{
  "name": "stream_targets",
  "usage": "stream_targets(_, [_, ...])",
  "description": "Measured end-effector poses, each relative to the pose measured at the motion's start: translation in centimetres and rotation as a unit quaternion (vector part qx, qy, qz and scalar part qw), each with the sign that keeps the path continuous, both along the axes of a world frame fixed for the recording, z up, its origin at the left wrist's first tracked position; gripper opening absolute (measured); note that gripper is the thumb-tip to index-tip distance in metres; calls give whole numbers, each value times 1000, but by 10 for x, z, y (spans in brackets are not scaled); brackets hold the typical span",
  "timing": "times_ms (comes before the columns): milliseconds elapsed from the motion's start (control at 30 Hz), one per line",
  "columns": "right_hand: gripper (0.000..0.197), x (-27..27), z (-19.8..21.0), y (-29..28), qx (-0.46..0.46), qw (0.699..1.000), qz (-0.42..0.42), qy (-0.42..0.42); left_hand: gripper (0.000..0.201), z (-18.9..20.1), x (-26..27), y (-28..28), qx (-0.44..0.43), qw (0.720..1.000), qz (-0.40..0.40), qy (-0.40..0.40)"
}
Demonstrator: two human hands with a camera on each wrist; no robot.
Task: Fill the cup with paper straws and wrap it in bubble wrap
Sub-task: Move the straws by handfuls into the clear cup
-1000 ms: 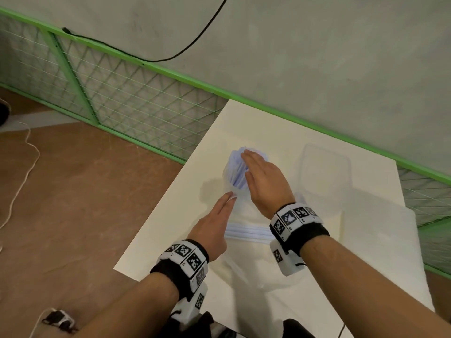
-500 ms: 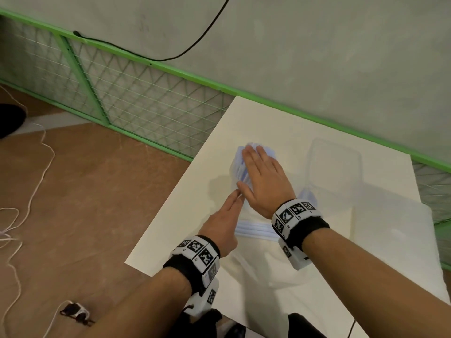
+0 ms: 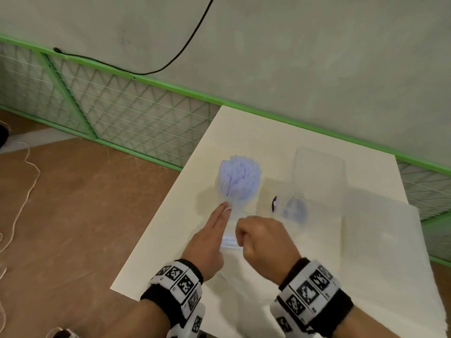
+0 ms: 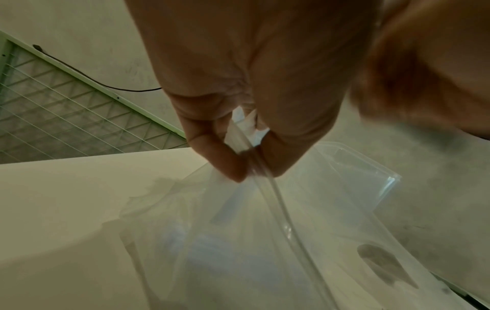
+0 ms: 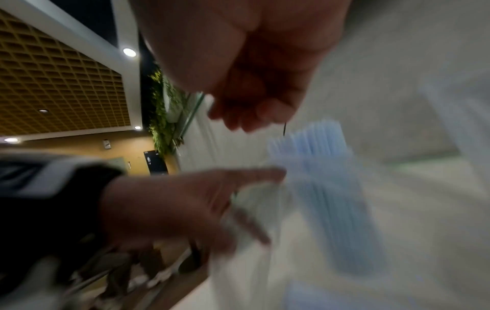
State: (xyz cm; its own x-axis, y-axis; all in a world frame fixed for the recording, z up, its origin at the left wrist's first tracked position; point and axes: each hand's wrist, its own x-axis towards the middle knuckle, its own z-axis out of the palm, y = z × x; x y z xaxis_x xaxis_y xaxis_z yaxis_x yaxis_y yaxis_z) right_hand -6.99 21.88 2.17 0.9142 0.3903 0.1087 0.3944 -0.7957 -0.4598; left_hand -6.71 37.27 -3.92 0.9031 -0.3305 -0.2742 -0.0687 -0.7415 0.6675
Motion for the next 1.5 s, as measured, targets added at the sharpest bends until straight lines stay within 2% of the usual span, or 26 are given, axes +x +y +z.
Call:
stream_targets(67, [27,-9,-35,1,-111,981,-10,156,105,1,-1,1,-5,1000,-5,10])
stream_targets(100, [31,-8,-56,1,-149,971,-13,186,106,2,-1,0,-6,1000,-6,15])
stream_targets(200, [45,8,-105,10,-191,968,-6,161,105,8,-4,-3,-11,1000,-16,20])
stream_targets(300, [43,22,-129,20,-237,962,-18,135,102,11,-4,-3,-21,999,-34,8])
stream_targets(400, [43,25,-141,24,-305,943,-17,135,101,15,-3,-4,-12,999,-40,3])
stream_targets(500, [46,27,-148,23,-327,936,-20,132,99,16,-4,-4,-13,999,-43,-3])
stream_targets(633, [29,22,-147,23,-354,923,-2,149,95,15,-7,-4,-9,999,-37,-1])
stream_targets(733, [25,11,-140,16,-293,941,-27,165,98,13,-12,-2,-1,1000,-29,10])
stream_targets(867, [23,3,-119,-2,-203,965,-88,140,104,5,-6,5,7,1000,-4,1])
stream_targets(967, [39,-5,-98,-11,15,984,-104,141,107,-3,-2,14,0,1000,8,-8])
stream_targets(1033, [43,-15,-78,-12,171,970,-138,105,107,-8,0,18,-5,1000,10,-17])
stream_targets(1100, [41,-25,-64,-13,264,940,-192,93,107,-9,1,20,-7,1000,14,-24])
stream_targets(1167, [39,-31,-61,-19,272,927,-228,122,105,-9,0,21,-17,999,14,-28])
stream_targets(1333, [27,-33,-75,-37,181,927,-266,191,96,-6,-7,29,-72,995,-65,-35])
stream_targets(1400, [27,-29,-58,-40,191,925,-261,198,94,-7,-11,31,-90,990,-106,-31])
stream_targets(1500, [18,-23,-4,-43,258,909,-263,196,100,-9,-12,33,-97,986,-122,-65])
